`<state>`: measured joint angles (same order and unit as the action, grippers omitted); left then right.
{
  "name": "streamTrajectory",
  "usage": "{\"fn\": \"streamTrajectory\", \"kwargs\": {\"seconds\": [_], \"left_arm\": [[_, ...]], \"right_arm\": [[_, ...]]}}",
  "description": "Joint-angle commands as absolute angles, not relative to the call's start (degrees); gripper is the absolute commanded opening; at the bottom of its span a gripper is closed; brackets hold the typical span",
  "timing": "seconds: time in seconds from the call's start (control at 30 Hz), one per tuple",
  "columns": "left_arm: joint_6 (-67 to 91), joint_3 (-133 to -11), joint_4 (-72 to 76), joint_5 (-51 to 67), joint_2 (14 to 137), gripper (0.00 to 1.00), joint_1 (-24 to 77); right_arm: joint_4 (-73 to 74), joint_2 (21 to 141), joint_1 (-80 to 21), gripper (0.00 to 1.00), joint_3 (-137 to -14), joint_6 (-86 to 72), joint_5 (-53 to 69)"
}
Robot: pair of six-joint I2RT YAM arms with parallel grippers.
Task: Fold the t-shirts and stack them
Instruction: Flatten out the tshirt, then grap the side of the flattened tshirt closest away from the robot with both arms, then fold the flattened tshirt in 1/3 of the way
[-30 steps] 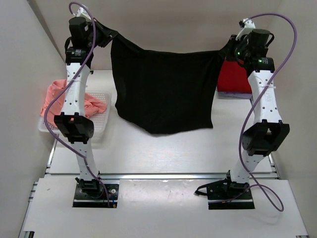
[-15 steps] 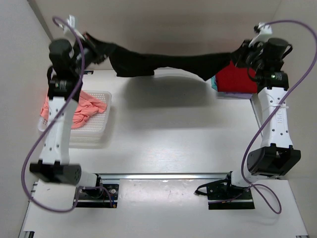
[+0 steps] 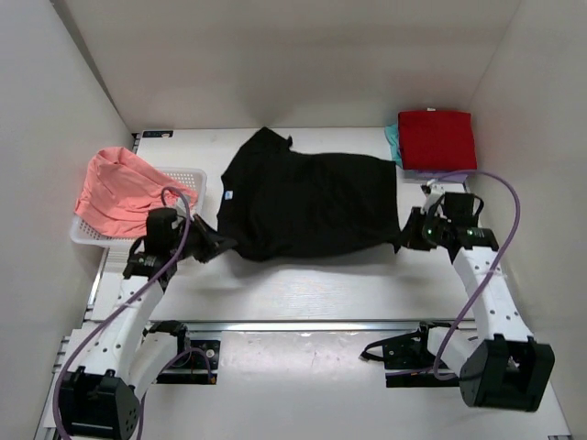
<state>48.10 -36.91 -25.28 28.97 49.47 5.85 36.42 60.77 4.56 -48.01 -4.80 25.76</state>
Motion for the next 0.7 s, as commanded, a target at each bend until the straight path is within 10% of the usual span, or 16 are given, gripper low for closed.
{"fn": "streamTrajectory", "kwargs": {"seconds": [0.0, 0.67], "left_arm": [[51.9, -34.1, -26.4, 32.5, 45.4, 0.00, 8.2], [46.6, -39.2, -24.2, 31.3, 60.5, 0.00, 6.1]], "right_arm": [[42.0, 56.2, 4.1, 0.00, -43.5, -7.1, 24.3], [50.3, 62.8, 12.0, 0.00, -42.0, -15.3, 18.0]]}}
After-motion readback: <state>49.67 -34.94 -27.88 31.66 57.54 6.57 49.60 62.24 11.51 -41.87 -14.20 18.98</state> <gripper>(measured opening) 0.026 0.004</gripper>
